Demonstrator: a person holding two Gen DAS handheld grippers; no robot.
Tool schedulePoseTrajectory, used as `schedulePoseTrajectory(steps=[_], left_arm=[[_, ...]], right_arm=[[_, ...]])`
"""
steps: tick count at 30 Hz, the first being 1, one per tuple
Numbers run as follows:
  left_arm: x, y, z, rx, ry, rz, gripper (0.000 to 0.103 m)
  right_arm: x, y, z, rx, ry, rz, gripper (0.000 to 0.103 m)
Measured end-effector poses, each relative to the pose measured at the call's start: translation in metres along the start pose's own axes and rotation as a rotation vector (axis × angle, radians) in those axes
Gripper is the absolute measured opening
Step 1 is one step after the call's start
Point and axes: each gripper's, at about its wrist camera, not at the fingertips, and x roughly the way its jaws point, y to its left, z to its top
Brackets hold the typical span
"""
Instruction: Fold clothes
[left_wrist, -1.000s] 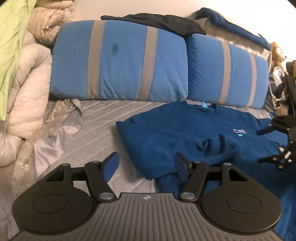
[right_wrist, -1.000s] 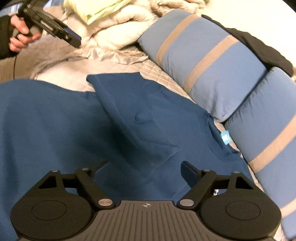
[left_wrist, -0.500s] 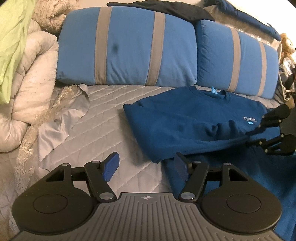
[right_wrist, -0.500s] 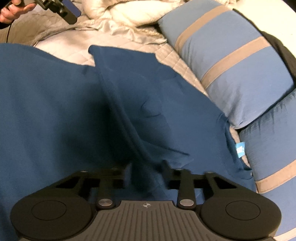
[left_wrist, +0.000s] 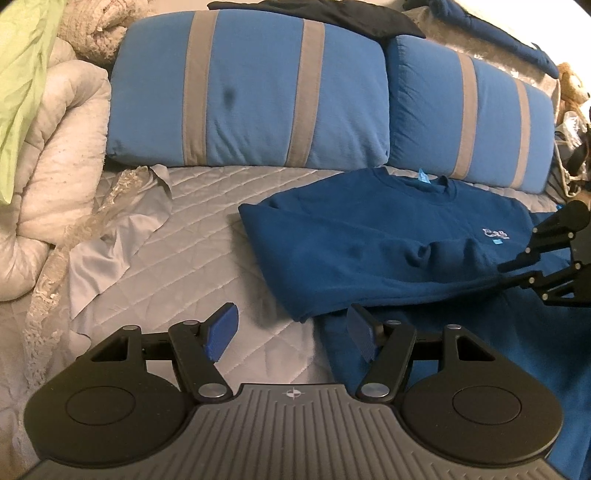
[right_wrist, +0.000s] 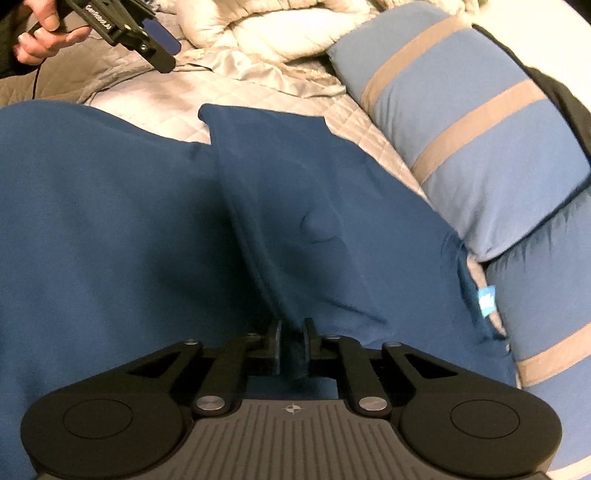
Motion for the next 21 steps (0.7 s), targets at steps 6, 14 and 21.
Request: schedulePoseTrajectory(steps=[6, 14, 21], left_arm=[[-0.002, -0.006, 0.001, 0.006, 0.003, -0.006, 0.065], [0.0, -0.009, 0.002, 0.009, 0.009, -0.007, 0.065], [0.001, -0.015, 0.002, 0.023, 0.019, 0.004, 0.065]], right_arm=[[0.012, 0.007, 0.003, -0.09, 0.025, -0.009, 0.037], [0.028, 0.012, 0.003, -0.189, 0.073, -0.018, 0.035], [0.032, 0.016, 0.007, -0.243, 0.095, -0.029, 0.01]])
